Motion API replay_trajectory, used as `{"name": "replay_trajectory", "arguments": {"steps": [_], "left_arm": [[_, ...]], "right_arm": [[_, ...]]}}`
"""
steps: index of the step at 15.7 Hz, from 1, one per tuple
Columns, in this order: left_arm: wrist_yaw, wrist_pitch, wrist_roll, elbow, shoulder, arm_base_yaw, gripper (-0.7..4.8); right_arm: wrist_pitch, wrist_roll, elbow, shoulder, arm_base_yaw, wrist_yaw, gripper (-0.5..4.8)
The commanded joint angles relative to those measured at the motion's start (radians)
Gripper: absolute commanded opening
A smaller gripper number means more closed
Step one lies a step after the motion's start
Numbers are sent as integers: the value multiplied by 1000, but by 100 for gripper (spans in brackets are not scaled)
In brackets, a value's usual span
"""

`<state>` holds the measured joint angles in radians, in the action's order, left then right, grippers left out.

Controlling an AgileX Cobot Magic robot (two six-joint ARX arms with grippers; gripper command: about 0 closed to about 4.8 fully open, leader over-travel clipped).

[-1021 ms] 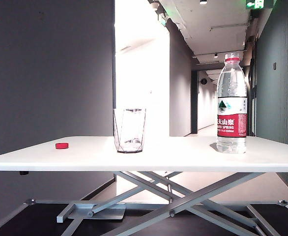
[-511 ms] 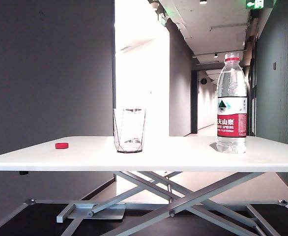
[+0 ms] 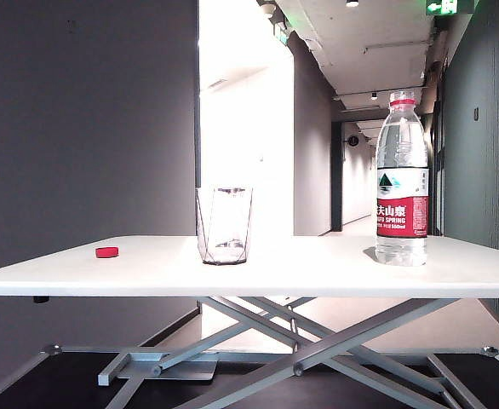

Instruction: Pick up the mineral water bottle on the table and pour water into the mug until it's half full.

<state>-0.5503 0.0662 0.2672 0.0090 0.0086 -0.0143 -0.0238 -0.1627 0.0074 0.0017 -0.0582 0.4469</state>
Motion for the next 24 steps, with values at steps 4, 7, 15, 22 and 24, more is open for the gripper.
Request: {"name": "replay_trajectory", "arguments": {"steps": [4, 7, 15, 22, 24], "left_arm": [[230, 113, -192, 3, 125, -280, -5], [374, 235, -222, 3, 247, -370, -1], [364, 344, -346, 3, 393, -368, -1], [349, 355, -347, 1, 393, -368, 30], [354, 356, -347, 1, 393, -368, 30]], "right_arm": [[-26, 62, 121, 73, 80, -114, 127], [-89, 136, 215, 274, 83, -139, 225], [-651, 320, 295, 974, 83, -130, 479], [-954, 320, 432, 1472, 83, -85, 479], [-998, 320, 494, 1579, 83, -56, 479]]}}
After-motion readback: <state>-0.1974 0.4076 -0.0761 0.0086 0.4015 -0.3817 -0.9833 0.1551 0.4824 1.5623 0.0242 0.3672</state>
